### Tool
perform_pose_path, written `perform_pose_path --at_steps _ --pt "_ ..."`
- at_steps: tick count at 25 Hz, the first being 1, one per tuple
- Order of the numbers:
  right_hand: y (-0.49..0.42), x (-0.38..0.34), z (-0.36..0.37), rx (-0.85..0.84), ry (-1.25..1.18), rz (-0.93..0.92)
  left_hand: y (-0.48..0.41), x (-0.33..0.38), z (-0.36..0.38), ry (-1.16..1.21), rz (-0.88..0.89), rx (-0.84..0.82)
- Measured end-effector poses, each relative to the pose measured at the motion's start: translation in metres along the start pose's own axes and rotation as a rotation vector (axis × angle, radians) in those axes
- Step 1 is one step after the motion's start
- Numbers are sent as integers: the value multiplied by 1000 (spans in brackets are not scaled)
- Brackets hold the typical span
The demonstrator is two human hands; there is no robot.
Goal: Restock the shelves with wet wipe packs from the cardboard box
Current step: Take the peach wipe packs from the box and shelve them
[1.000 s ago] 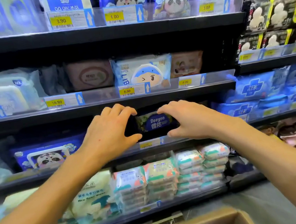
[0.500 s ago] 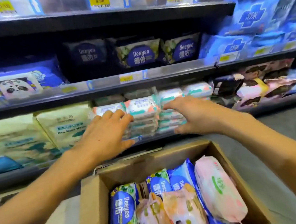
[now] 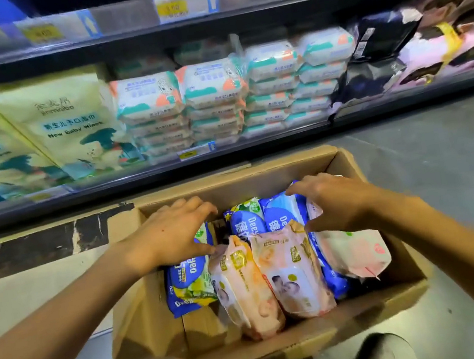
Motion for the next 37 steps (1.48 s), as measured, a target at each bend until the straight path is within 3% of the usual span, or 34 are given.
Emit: perform_pose_path --at_steps 13,22,30,33,37 --pt "-18 5 39 -81 -103 -2 -46 4 78 136 170 -359" --pt "-21 9 40 -78 -176 28 -56 5 96 72 241 -357" --pt "-19 7 41 -71 -186 38 -34 23 79 170 309 -304" --pt "-19 6 41 -78 -185 32 -15 38 73 286 250 -375" --pt "-16 4 40 -90 -199 27 0 36 65 262 199 -318"
Point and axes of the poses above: each hand's wrist, its own y-axis away from the middle knuckle, its own z-axis out of the palm, x = y × z, the point moved 2 cm from there along -y, towards the middle knuckle, and after that the axes turned 5 degrees about -y, right-handed, at the moved point
